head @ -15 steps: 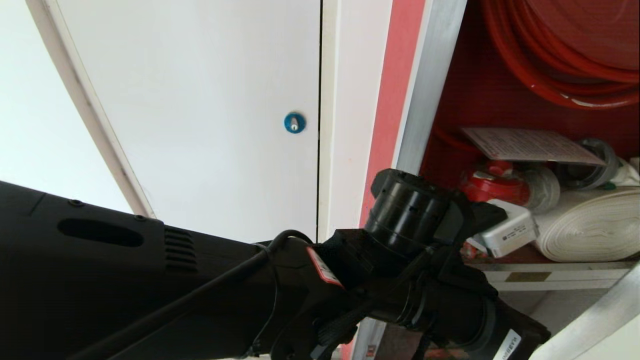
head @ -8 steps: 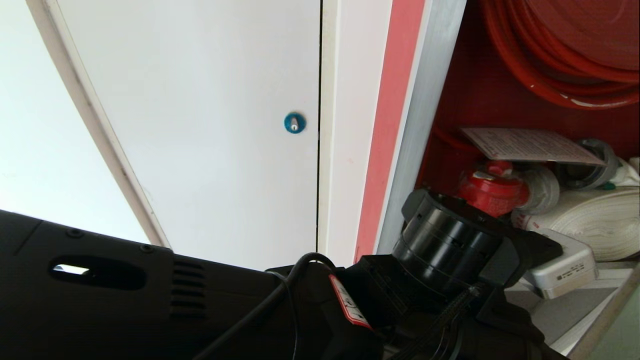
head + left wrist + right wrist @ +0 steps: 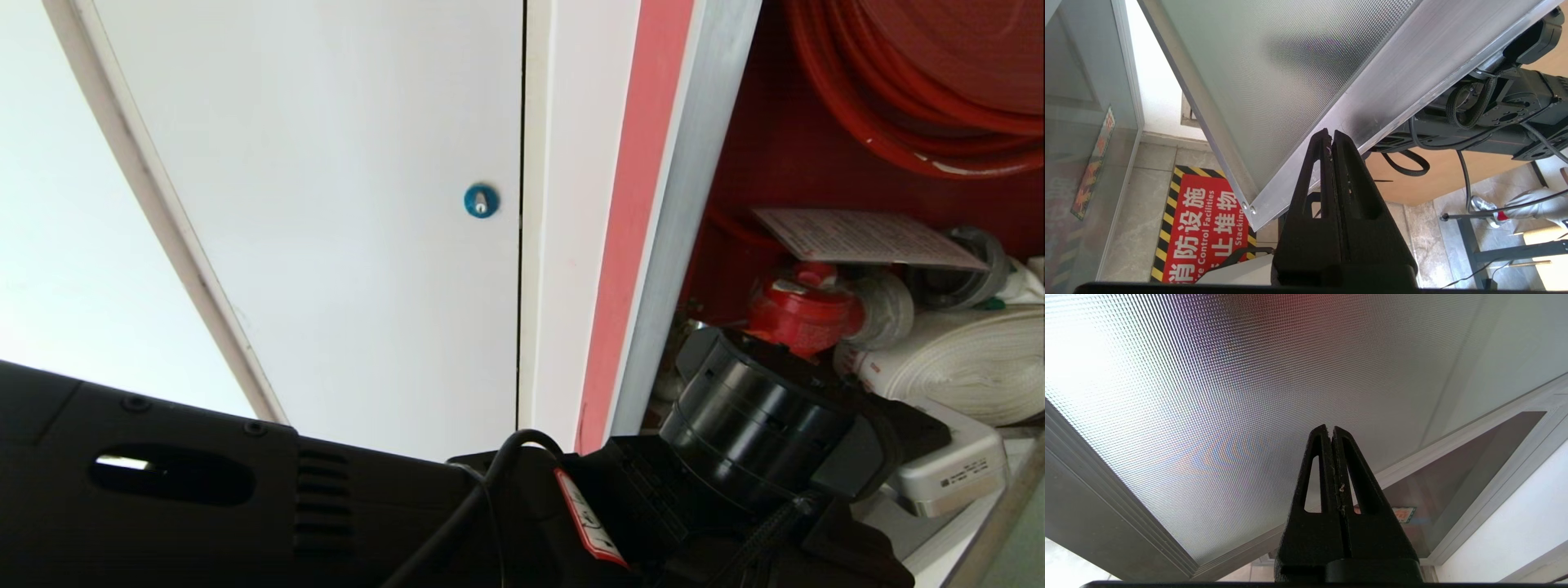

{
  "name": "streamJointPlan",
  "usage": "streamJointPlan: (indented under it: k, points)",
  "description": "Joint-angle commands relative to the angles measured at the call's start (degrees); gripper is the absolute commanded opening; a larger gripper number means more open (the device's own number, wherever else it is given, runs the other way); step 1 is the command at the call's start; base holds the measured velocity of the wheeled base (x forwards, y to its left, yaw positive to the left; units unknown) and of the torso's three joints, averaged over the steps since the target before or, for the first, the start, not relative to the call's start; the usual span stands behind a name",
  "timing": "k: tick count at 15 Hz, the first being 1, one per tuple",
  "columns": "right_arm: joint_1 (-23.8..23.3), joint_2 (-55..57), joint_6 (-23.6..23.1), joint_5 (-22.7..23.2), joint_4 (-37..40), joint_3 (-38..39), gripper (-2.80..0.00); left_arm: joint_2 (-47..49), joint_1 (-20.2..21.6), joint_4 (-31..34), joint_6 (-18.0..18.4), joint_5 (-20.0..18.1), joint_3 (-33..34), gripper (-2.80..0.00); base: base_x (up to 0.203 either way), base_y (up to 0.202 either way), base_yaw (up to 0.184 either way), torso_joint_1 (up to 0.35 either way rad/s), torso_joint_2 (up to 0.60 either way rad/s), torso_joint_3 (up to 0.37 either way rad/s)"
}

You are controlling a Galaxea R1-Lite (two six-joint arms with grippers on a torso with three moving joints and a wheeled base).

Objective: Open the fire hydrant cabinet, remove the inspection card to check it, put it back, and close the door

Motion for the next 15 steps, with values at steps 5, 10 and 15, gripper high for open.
streamJointPlan:
  k: [5, 10, 15]
  points:
    - [0.02, 0.09, 0.01, -0.02, 0.02, 0.0, -2.8, -0.63, -1.17, -0.11, -0.04, -0.19, 0.28, -2.8, 0.0, 0.0, 0.0, 0.0, 0.0, 0.0]
    - [0.02, 0.09, 0.01, -0.02, 0.02, 0.0, -2.8, -0.92, 6.08, -0.06, 0.91, 1.03, 4.45, -2.8, 0.0, 0.0, 0.0, 0.0, 0.0, 0.0]
    - [0.02, 0.09, 0.01, -0.02, 0.02, 0.0, -2.8, -14.53, 22.65, 0.14, 6.54, 1.23, 21.92, -2.8, 0.0, 0.0, 0.0, 0.0, 0.0, 0.0]
